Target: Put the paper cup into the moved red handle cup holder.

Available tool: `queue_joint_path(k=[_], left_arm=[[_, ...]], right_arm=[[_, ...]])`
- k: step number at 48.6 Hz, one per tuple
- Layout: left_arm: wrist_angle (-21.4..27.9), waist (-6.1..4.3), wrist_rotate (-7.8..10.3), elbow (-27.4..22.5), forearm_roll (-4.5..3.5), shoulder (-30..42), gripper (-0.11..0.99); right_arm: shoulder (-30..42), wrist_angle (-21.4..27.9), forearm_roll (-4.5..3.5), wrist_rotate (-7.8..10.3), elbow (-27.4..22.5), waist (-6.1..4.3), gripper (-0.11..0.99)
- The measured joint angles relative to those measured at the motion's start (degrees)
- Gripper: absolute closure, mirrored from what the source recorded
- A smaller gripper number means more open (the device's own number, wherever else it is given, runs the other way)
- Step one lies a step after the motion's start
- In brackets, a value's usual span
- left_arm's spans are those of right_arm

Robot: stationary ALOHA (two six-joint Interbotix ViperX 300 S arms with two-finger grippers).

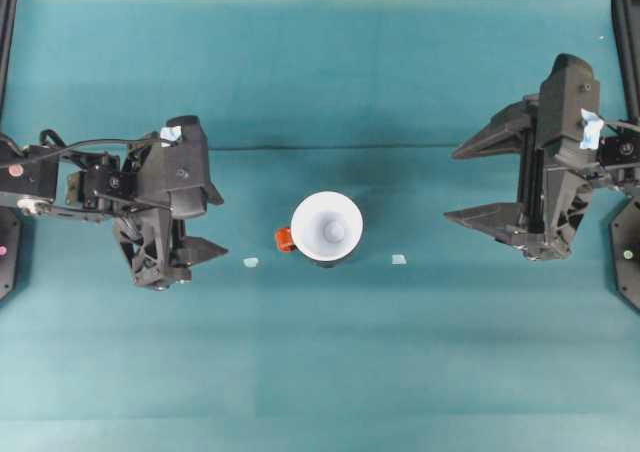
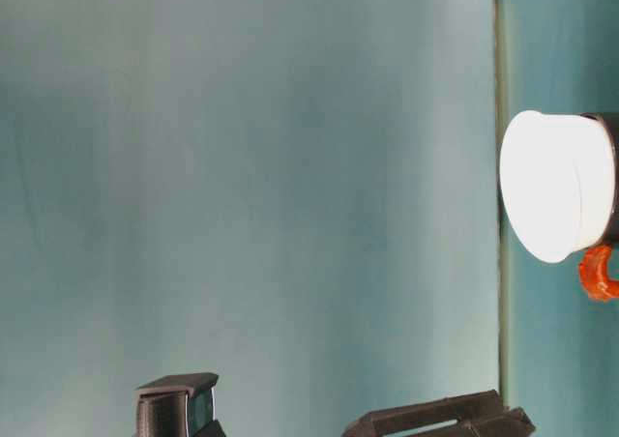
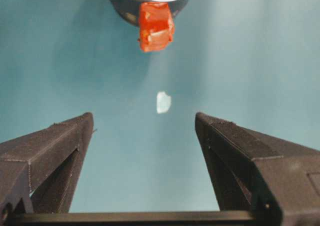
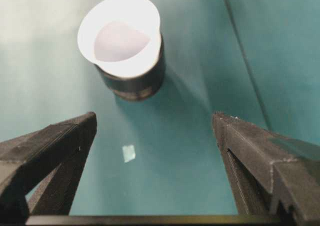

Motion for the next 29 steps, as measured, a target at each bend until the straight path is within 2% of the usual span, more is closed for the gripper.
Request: queue_joint_path(k=[1, 4, 6, 26, 27, 29], left_arm=[[0.0, 0.0, -0.09, 0.09, -0.18, 0.09, -0.03], [0.0, 0.09, 0.0, 0.0, 0.0, 0.09, -0.03], [0.0, 0.0, 0.0, 0.0, -0.18, 0.0, -0.03], [0.09, 0.0, -0.09, 0.09, 0.0, 0.09, -0.03], [0.09, 0.0, -0.09, 0.0, -0.18, 0.0, -0.03], [0.18, 0.0, -0.09, 0.0, 0.0, 0.0, -0.03]], right_arm=[[-0.09, 0.0, 0.0, 0.0, 0.0, -0.09, 0.01], [-0.35, 0.09, 0.0, 0.0, 0.18, 0.0, 0.01], [-0.44, 0.0, -0.09, 0.0, 0.18, 0.0, 0.01], [-2.64, 0.26, 0.0, 0.0, 1.49, -0.18, 0.01], [-2.72, 0.35, -0.09, 0.0, 1.49, -0.18, 0.01], [-2.81, 0.26, 0.0, 0.0, 1.49, -0.18, 0.01]])
